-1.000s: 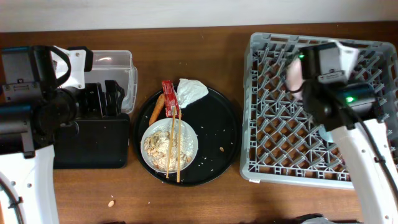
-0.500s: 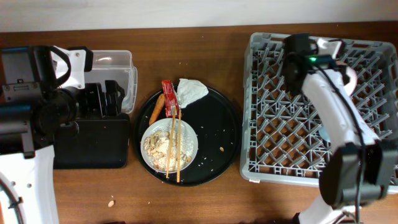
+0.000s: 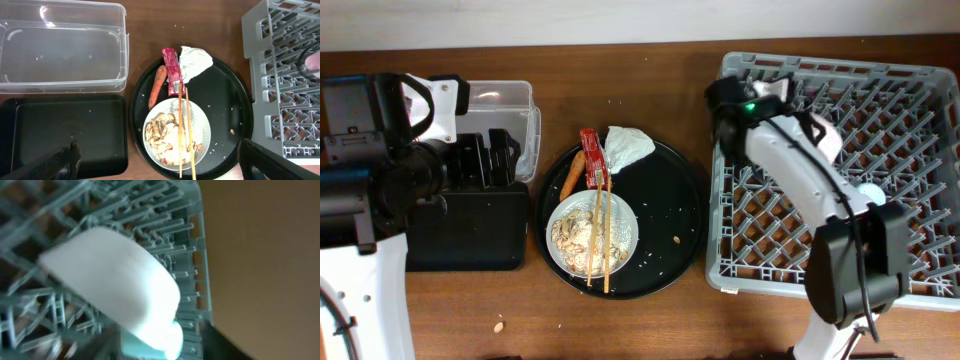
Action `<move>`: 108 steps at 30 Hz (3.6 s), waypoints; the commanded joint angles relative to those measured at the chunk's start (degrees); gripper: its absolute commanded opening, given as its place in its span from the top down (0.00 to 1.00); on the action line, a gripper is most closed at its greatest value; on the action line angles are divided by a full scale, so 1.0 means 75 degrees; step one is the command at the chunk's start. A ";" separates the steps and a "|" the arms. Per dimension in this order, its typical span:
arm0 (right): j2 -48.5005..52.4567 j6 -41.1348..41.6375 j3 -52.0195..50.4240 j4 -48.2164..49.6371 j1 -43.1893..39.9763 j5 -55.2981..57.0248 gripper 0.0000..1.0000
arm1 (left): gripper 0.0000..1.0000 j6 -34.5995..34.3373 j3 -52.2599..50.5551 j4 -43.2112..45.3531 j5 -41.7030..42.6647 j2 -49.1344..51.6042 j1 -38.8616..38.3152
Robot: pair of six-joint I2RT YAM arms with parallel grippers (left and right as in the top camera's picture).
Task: Sort waste into correct bins and load items into the dishwasher rack
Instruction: 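Grasp the pink bowl with the right gripper and place it in the rack, then grasp the wooden chopsticks from the plate with the right gripper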
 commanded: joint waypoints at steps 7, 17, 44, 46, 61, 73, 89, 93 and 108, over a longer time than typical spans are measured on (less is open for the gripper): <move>-0.1387 0.0697 0.3028 -0.1888 0.0842 -0.3821 0.33 | 0.01 0.0149 0.0035 0.0017 0.0082 -0.0017 -0.0009; -0.4978 -0.0551 0.3873 -0.1953 0.0828 -0.7058 0.20 | 0.01 0.0149 0.0035 0.0017 0.0082 -0.0017 -0.0009; 0.2398 0.2381 0.1708 0.0099 0.3436 -0.9637 0.66 | 0.01 0.0149 0.0035 0.0017 0.0082 -0.0017 -0.0009; 0.2398 0.2369 0.1381 0.0498 0.3483 -1.0040 0.66 | 0.01 0.0149 0.0035 0.0017 0.0082 -0.0017 -0.0009; 0.1460 0.2206 0.1163 0.0976 0.3722 -0.9547 0.66 | 0.00 0.0149 0.0035 0.0017 0.0082 -0.0017 -0.0009; 0.2177 0.2696 0.1093 0.1008 0.3812 -0.9375 0.87 | 0.01 0.0149 0.0035 0.0017 0.0082 -0.0017 -0.0009; -0.2270 0.0871 0.1116 -0.0070 0.0256 -0.7845 0.96 | 0.01 0.0149 0.0035 0.0017 0.0082 -0.0017 -0.0009; -0.1539 0.0425 0.0973 -0.0201 -0.1145 -0.8405 0.96 | 0.01 0.0149 0.0035 0.0017 0.0082 -0.0017 -0.0009; -0.0557 0.0093 0.0950 0.0458 0.1422 -0.9611 0.51 | 0.01 0.0149 0.0035 0.0017 0.0082 -0.0017 -0.0009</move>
